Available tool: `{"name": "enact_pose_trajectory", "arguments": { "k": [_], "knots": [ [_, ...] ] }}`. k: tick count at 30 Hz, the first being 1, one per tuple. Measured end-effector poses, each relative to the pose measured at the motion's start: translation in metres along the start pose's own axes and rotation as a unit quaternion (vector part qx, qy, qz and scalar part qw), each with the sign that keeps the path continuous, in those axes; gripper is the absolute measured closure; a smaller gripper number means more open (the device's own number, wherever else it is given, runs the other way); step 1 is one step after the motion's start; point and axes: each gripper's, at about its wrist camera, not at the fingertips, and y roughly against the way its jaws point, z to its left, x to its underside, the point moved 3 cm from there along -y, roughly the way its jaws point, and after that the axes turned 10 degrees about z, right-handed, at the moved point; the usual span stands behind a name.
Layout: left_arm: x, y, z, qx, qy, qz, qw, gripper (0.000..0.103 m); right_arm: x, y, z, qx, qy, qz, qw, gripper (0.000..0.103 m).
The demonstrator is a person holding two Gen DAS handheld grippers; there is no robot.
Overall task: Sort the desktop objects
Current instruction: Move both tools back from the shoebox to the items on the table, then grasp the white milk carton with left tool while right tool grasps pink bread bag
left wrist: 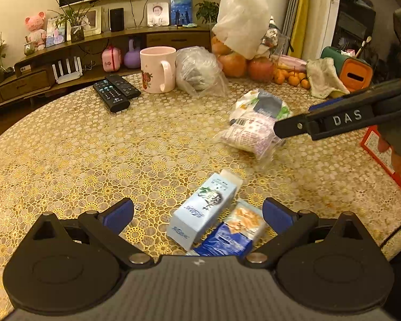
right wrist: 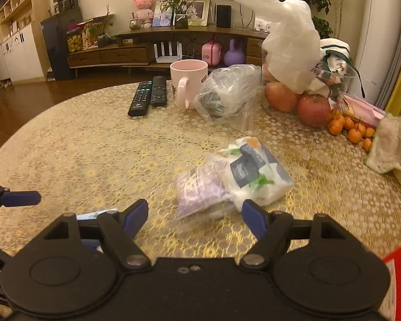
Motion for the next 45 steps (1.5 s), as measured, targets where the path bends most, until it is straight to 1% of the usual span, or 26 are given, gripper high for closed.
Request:
{"name": "enact_pose_trajectory", "arguments": {
  "k": [9, 11, 14, 15, 21, 24, 25, 30, 33, 34, 36, 41, 43, 45],
  "knots": [
    [-0.003, -0.026, 0.013, 0.000, -0.004, 0.005, 1.0000, 0.000, -0.016, -0.037, -0.004, 0.017, 0.018, 0.011, 1.000, 0.025],
    [-0.002, -0.031, 0.013, 0.008, -0.008, 0.007, 0.9999, 0.000, -0.016, -0.042, -0.002, 0.015, 0.027, 0.014, 0.999, 0.025],
    [-0.001, -0.037, 0.011, 0.008, -0.017, 0.006, 0.9998, 0.000, -0.015, -0.050, 0.001, 0.011, 0.040, 0.020, 0.999, 0.025],
    [-0.002, -0.039, 0.010, 0.007, -0.020, 0.005, 0.9998, 0.000, -0.015, -0.052, 0.002, 0.015, 0.045, 0.020, 0.999, 0.025],
    [-0.004, -0.048, 0.013, 0.012, -0.015, 0.001, 0.9998, 0.002, -0.013, -0.064, -0.001, 0.022, 0.052, 0.029, 0.998, 0.025],
    [-0.003, -0.051, 0.013, 0.018, -0.016, 0.002, 0.9997, 0.008, -0.012, -0.068, -0.001, 0.025, 0.055, 0.031, 0.998, 0.024],
    [-0.003, -0.052, 0.012, 0.019, -0.017, 0.003, 0.9997, 0.013, -0.011, -0.069, -0.001, 0.024, 0.055, 0.032, 0.998, 0.024],
    [-0.001, -0.051, 0.010, 0.027, -0.021, -0.003, 0.9994, 0.029, -0.008, -0.074, -0.002, 0.024, 0.051, 0.041, 0.998, 0.025],
    [0.000, -0.048, 0.005, 0.038, -0.035, -0.008, 0.9986, 0.048, -0.008, -0.073, -0.002, 0.027, 0.055, 0.041, 0.997, 0.027],
    [0.000, -0.048, 0.003, 0.039, -0.037, -0.007, 0.9985, 0.049, -0.007, -0.072, -0.001, 0.028, 0.057, 0.041, 0.997, 0.029],
    [-0.001, -0.048, 0.001, 0.036, -0.039, -0.007, 0.9985, 0.051, -0.007, -0.071, 0.000, 0.030, 0.060, 0.040, 0.997, 0.037],
    [-0.001, -0.047, -0.001, 0.036, -0.039, -0.007, 0.9985, 0.056, -0.007, -0.067, 0.002, 0.027, 0.062, 0.039, 0.997, 0.041],
    [-0.003, -0.045, -0.002, 0.033, -0.039, -0.008, 0.9987, 0.065, -0.006, -0.065, 0.003, 0.029, 0.064, 0.039, 0.997, 0.043],
    [-0.004, -0.045, 0.000, 0.036, -0.032, -0.005, 0.9988, 0.071, -0.006, -0.061, 0.004, 0.027, 0.067, 0.038, 0.997, 0.044]
  ]
}}
